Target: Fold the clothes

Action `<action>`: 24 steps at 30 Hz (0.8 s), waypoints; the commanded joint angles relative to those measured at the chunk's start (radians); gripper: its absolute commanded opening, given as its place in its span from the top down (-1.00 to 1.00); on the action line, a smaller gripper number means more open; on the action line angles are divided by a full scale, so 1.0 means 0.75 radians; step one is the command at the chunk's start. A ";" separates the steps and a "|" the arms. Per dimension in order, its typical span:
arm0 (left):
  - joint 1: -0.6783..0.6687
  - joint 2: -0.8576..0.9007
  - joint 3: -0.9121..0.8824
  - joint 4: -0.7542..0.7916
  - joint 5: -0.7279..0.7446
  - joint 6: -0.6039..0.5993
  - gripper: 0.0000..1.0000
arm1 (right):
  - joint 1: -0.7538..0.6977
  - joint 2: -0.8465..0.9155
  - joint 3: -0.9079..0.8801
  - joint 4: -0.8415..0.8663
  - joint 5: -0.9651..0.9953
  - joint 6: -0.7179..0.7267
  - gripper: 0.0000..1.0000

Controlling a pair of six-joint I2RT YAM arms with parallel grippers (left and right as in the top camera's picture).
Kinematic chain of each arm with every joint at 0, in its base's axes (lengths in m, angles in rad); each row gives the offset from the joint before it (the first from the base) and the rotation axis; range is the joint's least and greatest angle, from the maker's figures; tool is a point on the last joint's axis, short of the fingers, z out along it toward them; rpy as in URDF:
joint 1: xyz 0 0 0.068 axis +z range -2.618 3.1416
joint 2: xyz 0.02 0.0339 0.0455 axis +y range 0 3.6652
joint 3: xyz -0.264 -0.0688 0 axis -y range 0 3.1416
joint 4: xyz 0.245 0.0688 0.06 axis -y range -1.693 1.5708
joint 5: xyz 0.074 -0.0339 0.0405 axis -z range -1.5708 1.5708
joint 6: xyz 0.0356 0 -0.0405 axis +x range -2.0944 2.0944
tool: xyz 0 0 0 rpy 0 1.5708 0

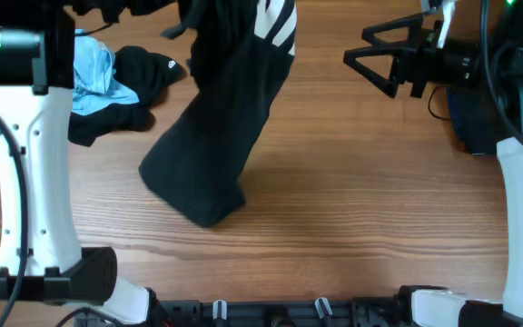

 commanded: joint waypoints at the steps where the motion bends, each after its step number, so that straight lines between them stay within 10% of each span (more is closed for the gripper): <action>1: -0.010 0.042 0.011 0.005 -0.056 -0.011 0.92 | -0.002 0.020 0.016 0.007 0.047 0.006 -0.76; 7: -0.088 0.162 0.007 -0.334 -0.598 0.290 0.91 | -0.042 0.018 0.016 -0.011 0.439 0.141 -0.77; 13: -0.226 0.219 0.007 -0.709 -1.453 0.556 0.17 | -0.055 0.018 0.016 -0.083 0.723 0.193 -0.76; 24: -0.332 0.197 0.008 -0.950 -2.108 0.624 -0.90 | 0.191 0.072 0.016 -0.350 1.206 0.128 -0.80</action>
